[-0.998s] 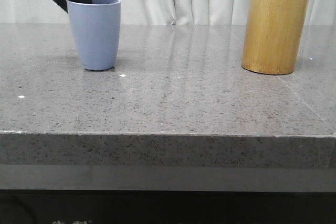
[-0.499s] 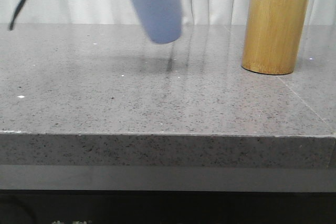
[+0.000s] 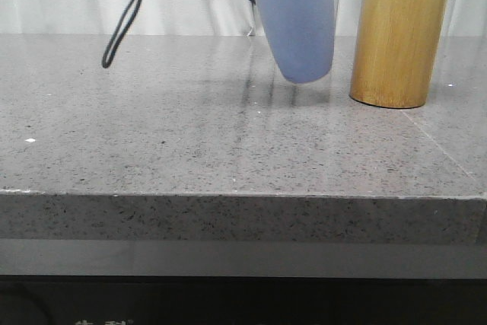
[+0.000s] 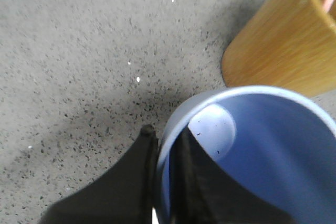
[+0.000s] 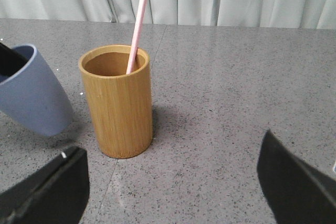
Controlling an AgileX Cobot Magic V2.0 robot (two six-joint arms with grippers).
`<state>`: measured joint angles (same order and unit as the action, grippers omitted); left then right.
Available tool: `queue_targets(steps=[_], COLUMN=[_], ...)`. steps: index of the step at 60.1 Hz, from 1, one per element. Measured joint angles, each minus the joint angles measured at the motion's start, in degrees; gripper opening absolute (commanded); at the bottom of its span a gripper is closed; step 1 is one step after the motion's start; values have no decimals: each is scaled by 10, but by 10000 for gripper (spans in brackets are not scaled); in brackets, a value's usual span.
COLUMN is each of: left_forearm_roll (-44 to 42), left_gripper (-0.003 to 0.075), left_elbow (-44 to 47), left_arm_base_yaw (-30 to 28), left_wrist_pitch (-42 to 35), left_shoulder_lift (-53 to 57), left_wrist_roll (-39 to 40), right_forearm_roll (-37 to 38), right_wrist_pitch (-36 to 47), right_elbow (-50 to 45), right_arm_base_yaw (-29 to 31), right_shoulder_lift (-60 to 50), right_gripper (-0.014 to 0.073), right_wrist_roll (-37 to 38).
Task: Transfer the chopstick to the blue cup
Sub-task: 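Lift the blue cup with the left gripper and set it beside the wooden cup, then open the left gripper and raise it away from the blue cup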
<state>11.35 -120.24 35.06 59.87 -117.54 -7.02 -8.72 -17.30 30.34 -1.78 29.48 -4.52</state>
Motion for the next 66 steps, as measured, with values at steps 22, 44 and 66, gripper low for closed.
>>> queue_targets(steps=[22, 44, 66], left_forearm_roll=[2, 17, -81], left_gripper=[235, 401, 153], left_elbow=[-10, -52, -66], left_arm_base_yaw=[0, 0, 0], left_wrist_pitch=[30, 90, 121], left_shoulder_lift=[-10, -10, 36], left_wrist_roll=[4, 5, 19], right_forearm_roll=[0, 0, 0], right_wrist_pitch=[0, 0, 0], right_elbow=[0, 0, 0], right_arm_base_yaw=[0, 0, 0], right_shoulder_lift=[0, 0, 0], right_gripper=[654, 654, 654], right_wrist_roll=[0, 0, 0])
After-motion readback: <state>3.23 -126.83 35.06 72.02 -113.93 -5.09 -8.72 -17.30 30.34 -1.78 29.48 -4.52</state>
